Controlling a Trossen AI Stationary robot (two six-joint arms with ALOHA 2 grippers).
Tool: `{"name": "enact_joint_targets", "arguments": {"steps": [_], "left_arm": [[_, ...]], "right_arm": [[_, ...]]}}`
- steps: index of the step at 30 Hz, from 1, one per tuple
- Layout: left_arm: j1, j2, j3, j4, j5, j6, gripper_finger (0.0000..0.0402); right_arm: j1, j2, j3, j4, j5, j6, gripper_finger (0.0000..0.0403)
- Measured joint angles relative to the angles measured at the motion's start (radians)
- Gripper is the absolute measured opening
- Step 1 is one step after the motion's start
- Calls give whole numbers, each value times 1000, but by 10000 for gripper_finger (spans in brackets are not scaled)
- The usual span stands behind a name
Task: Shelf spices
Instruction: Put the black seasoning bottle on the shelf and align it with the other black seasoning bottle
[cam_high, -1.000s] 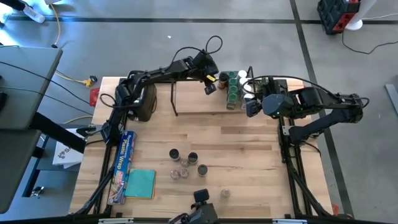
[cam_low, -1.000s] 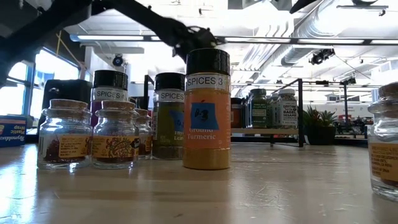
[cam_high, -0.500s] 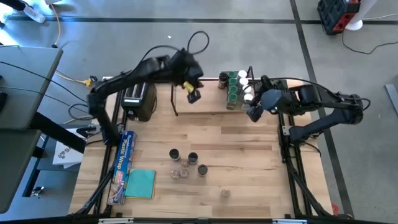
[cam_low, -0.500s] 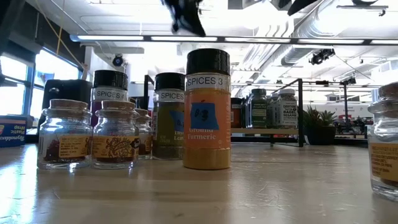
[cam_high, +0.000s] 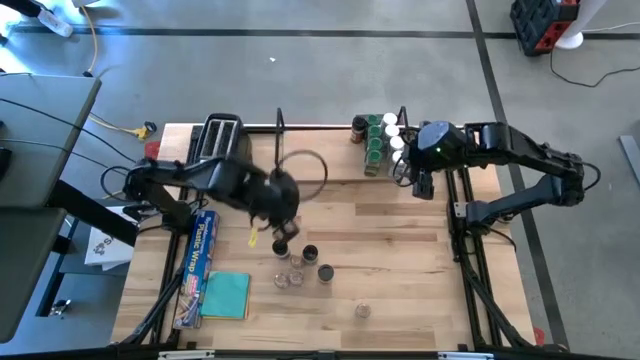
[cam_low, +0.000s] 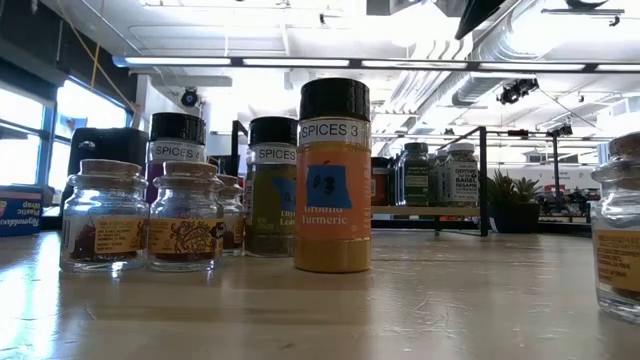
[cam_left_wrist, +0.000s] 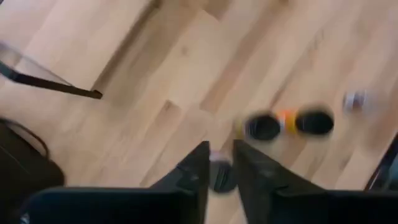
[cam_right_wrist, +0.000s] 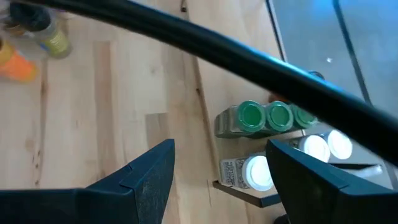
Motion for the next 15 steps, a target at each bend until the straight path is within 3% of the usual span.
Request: {"name": "enact_joint_targets", "arguments": {"steps": [4,8,12,15], "left_arm": [[-69,2,-18,-65,-17,56,143],[-86,-3,-143,-68,-3,5,226],[-86,-3,-317,66,50,46,291],[-88,-2,-432,199,74,157,314]], "right_arm": [[-21,0,0,0,-57,-32,248],[-28,-4,0,0,-63,7,248],[-28,-15,0,0,-63,56,248],[-28,-28,0,0,-63,101,248]]}}
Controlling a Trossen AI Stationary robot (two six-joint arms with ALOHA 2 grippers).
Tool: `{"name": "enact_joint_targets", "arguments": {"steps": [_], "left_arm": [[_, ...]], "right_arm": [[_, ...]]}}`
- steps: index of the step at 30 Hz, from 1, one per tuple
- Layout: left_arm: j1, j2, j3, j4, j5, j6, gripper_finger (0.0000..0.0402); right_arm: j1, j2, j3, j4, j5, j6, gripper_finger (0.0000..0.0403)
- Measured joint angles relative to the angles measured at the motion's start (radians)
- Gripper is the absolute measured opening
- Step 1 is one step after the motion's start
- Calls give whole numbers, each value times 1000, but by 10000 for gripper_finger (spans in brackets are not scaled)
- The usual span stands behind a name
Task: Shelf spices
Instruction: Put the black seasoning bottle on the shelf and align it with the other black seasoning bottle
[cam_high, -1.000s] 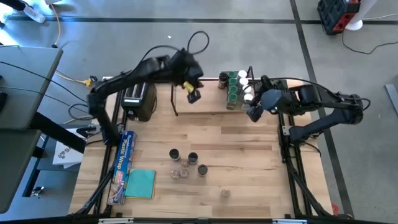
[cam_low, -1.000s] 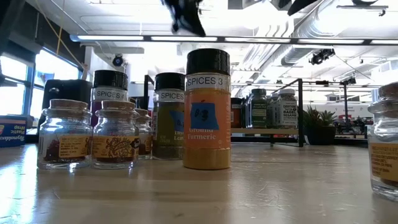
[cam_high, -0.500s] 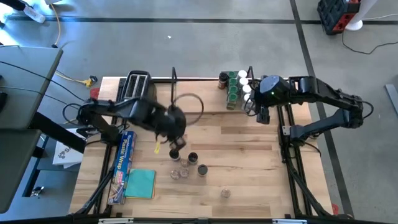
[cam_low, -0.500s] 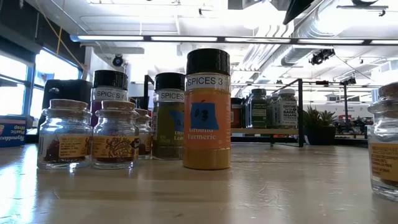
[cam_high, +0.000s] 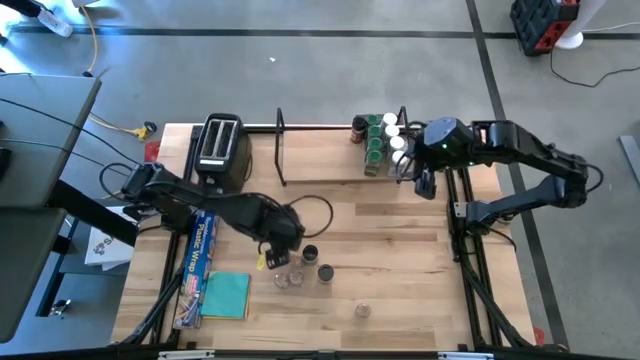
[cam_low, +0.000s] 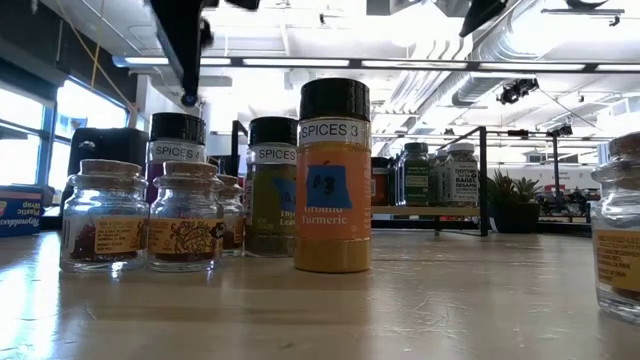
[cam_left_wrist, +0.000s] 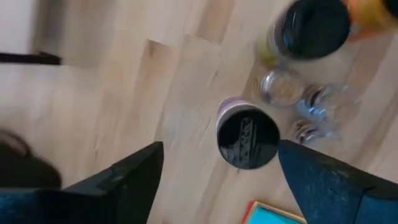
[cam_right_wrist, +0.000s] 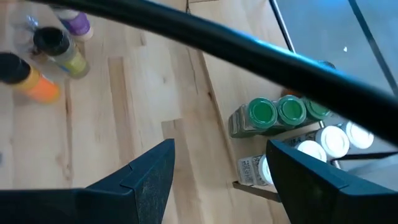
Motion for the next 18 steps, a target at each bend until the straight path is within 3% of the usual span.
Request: {"name": "enact_joint_targets", "arguments": {"steps": [6,13,18], "left_arm": [[3,-7,-140,87,17,95,319],[1,-3,-202,299,91,194,319],[12,-5,-238,315,82,197,319]], "right_arm": [[0,-30,0,0,0,118,248],[0,-37,0,0,17,222,248],[0,-38,0,1,18,261,248]]}}
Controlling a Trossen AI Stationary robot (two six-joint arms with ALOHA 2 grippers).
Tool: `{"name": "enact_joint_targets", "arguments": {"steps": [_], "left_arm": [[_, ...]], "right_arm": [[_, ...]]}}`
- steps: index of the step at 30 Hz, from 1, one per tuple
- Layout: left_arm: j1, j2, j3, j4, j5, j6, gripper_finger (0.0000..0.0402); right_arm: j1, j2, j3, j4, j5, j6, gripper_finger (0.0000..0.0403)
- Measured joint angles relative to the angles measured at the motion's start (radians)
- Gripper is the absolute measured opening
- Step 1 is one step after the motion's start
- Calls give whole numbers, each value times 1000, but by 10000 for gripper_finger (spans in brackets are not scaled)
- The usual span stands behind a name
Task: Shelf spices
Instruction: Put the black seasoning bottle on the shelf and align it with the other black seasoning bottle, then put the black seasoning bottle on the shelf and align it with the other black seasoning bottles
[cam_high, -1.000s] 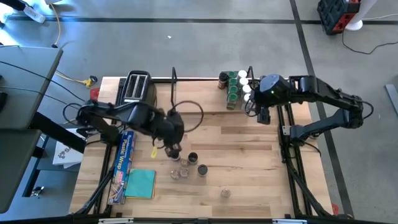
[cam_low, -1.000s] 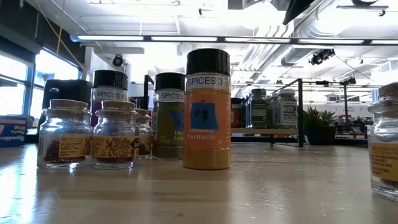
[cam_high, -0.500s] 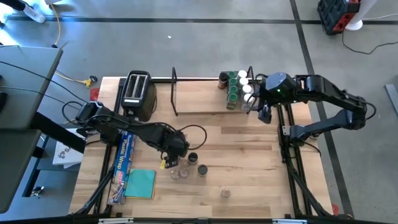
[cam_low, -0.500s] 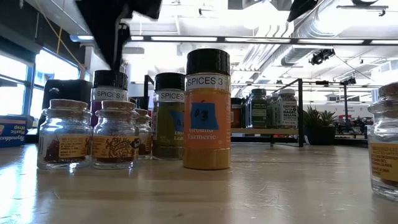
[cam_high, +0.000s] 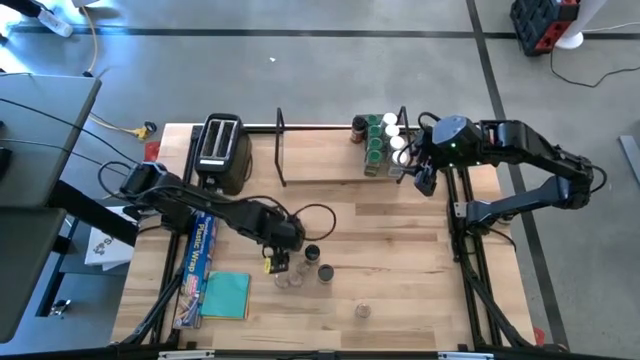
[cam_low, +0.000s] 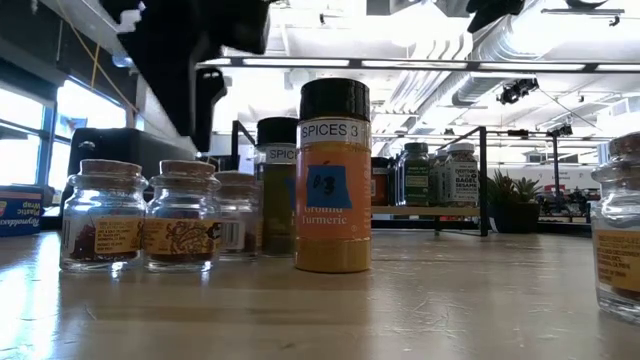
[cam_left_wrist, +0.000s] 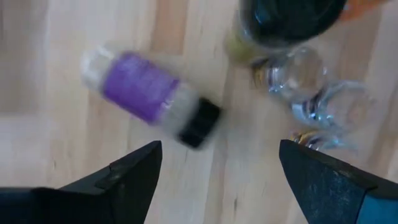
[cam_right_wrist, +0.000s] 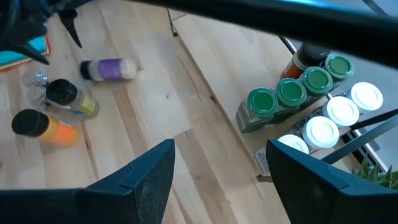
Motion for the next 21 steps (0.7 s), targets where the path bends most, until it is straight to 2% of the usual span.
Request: {"name": "enact_joint_targets", "arguments": {"steps": [3,9,17,21], "left_arm": [[12,9,-10,-42,0,-13,319],[24,-2,-14,11,-26,-18,319],[78,-3,-113,94,-30,-481,319],[84,-5,-154,175,-61,-639,319]], "right_arm": [[0,0,0,3,7,2,248],[1,0,0,3,23,-1,248],[1,0,0,3,23,-3,248],[1,0,0,-3,23,-21,248]]}}
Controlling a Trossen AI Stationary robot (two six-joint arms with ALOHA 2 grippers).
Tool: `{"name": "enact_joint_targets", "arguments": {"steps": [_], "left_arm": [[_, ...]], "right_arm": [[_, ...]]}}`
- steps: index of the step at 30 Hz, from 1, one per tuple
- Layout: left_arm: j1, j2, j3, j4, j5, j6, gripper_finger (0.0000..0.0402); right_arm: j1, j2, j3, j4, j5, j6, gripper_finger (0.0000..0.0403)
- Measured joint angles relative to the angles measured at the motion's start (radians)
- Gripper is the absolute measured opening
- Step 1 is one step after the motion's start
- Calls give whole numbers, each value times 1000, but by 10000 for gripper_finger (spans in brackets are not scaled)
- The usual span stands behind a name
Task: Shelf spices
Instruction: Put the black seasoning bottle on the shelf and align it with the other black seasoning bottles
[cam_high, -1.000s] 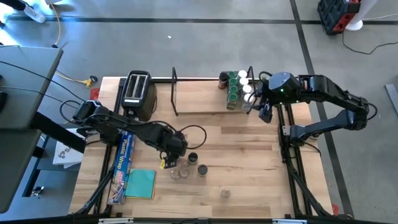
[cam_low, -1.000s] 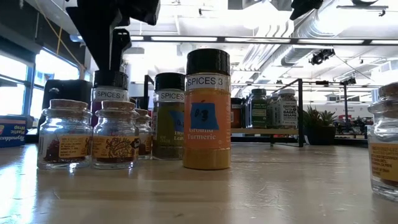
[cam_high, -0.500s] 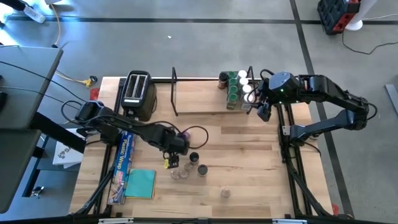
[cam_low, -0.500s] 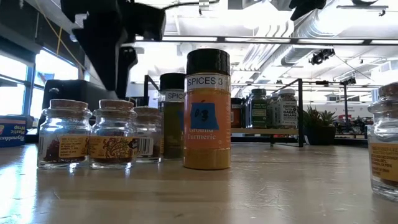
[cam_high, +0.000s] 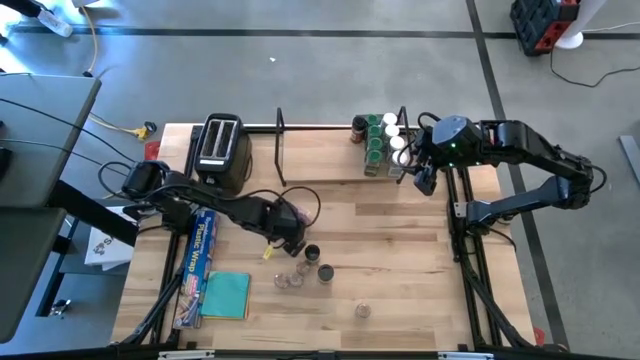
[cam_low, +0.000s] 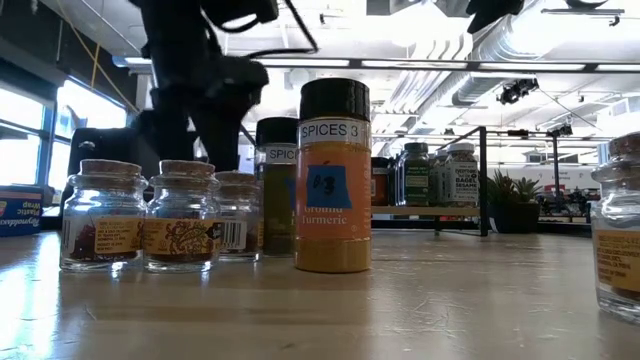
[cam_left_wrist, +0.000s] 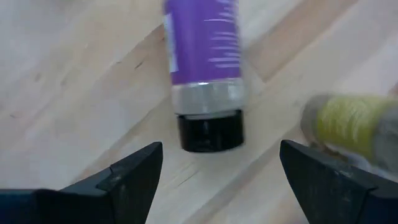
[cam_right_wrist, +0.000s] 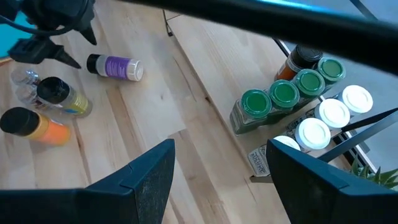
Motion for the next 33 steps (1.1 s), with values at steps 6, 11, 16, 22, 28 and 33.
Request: {"name": "enact_joint_targets", "arguments": {"steps": [6,11,16,22,28,33], "left_arm": [[1,6,-93,210,-28,-95,319],[17,29,-137,272,-37,-123,319],[34,85,-141,322,-28,-96,311],[57,104,-139,325,56,-74,233],[93,6,-89,152,162,60,198],[153,-83,11,29,350,187,198]], "right_arm": [[0,0,0,-3,0,-7,248],[0,0,0,-6,0,-8,248],[0,0,0,-7,0,-8,248],[0,0,0,-7,-1,-8,248],[-1,1,0,12,-6,-59,248],[-15,12,0,198,-174,-173,248]]}}
